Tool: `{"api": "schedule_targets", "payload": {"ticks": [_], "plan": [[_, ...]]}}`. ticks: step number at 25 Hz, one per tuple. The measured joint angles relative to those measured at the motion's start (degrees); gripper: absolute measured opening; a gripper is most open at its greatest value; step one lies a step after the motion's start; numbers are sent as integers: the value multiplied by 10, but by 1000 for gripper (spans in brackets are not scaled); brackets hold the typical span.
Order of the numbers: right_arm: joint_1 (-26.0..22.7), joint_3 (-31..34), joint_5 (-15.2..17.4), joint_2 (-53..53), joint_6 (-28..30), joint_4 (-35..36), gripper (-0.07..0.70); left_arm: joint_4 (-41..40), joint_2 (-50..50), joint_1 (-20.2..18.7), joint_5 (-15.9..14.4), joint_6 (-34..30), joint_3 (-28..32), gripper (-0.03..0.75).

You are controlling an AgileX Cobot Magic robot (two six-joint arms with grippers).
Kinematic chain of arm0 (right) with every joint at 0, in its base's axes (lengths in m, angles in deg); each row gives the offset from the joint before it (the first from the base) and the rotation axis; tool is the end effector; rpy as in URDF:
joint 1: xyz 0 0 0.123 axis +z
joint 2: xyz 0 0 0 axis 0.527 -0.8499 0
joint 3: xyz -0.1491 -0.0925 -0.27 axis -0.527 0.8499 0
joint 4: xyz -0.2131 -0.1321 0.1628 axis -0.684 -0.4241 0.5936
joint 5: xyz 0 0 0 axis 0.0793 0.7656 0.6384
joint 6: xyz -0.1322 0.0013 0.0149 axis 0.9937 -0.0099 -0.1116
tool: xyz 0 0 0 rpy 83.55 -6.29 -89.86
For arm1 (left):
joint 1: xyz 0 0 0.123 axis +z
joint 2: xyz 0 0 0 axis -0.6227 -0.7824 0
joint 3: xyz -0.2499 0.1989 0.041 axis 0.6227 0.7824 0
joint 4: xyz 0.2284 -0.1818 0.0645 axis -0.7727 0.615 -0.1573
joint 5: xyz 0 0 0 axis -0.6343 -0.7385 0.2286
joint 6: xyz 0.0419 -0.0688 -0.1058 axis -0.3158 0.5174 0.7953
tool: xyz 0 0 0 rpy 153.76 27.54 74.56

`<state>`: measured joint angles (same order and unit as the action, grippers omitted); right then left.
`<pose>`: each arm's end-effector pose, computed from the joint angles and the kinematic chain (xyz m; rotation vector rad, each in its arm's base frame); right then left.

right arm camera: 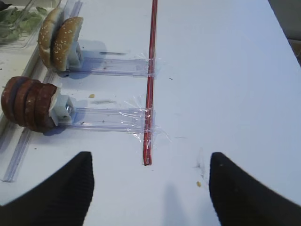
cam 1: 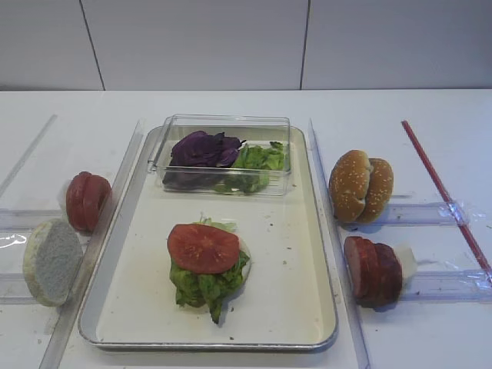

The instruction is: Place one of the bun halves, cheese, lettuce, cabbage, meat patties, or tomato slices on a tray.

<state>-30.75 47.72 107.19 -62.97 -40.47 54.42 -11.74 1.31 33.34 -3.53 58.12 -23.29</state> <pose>0.0331 0.0047 0.2628 -0.0825 2.1302 0.0186 0.0281 -0.0061 0.2625 0.1828 2.1557 -0.0435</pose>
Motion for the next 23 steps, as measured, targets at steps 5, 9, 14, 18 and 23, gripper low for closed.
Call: {"api": "schedule_targets", "payload": {"ticks": [5, 9, 14, 18, 23], "plan": [[0, 0, 0, 0, 0, 0, 519, 0, 0, 0, 0, 0, 0, 274], [0, 0, 0, 0, 0, 0, 498, 0, 0, 0, 0, 0, 0, 274], [0, 0, 0, 0, 0, 0, 476, 0, 0, 0, 0, 0, 0, 274], [0, 0, 0, 0, 0, 0, 473, 0, 0, 0, 0, 0, 0, 274], [0, 0, 0, 0, 0, 0, 473, 0, 0, 0, 0, 0, 0, 274]]}}
